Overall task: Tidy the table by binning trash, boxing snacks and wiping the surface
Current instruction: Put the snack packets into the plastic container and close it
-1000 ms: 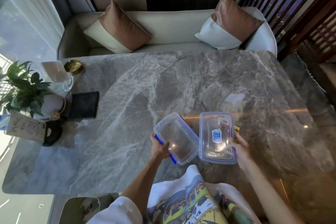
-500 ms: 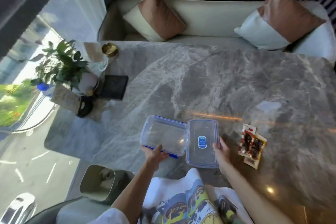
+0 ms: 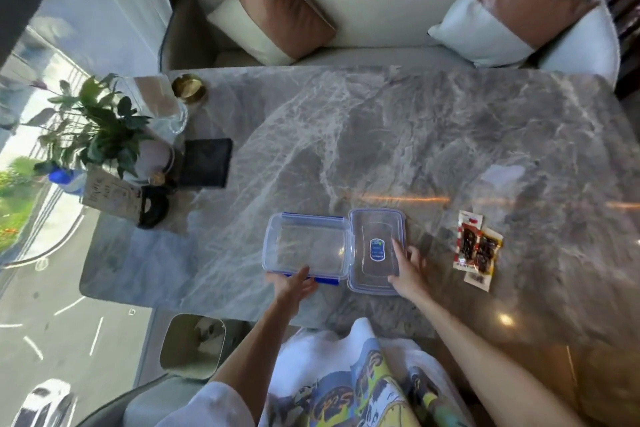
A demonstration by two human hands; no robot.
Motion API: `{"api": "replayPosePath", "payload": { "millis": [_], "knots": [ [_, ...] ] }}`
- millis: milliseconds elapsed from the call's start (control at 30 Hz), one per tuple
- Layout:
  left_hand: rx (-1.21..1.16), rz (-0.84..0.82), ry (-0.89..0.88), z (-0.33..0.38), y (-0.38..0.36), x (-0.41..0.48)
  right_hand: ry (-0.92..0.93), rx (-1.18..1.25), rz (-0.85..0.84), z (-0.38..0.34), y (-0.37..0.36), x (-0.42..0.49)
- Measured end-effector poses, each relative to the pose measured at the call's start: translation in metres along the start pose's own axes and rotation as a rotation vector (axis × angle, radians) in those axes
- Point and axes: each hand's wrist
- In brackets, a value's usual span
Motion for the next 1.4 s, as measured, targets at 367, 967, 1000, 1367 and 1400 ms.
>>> {"api": "replayPosePath", "payload": {
  "millis": [367, 967, 1000, 1367, 1400],
  "knots": [
    [0.929, 0.385, -0.733, 0.03, -0.075, -0.037, -0.114, 0.276, 0.436, 0.049, 0.063, -0.019],
    [0.43, 0.115, 0.202, -0.085, -0.329, -0.111, 0.158, -0.046, 0.047, 0.15, 0.174, 0.124],
    [0.36, 0.114, 0.229, -0.092, -0.331, -0.111, 0.179, -0.097, 0.027, 0.152, 0.172, 0.127],
    [0.274, 0.166, 0.145, -0.134, -0.358, -0.112, 0.198, 0.006, 0.05, 0.2, 0.164, 0.117],
    [0.288, 0.173, 0.146, -0.136, -0.36, -0.111, 0.169, 0.054, 0.05, 0.202, 0.164, 0.116]
  ]
}}
Point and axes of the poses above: each hand's wrist, its own x-axis towards the middle knuckle, its own y-axis out of the back of the hand, z = x × y, and after that the axes turned 5 degrees about z, right-handed
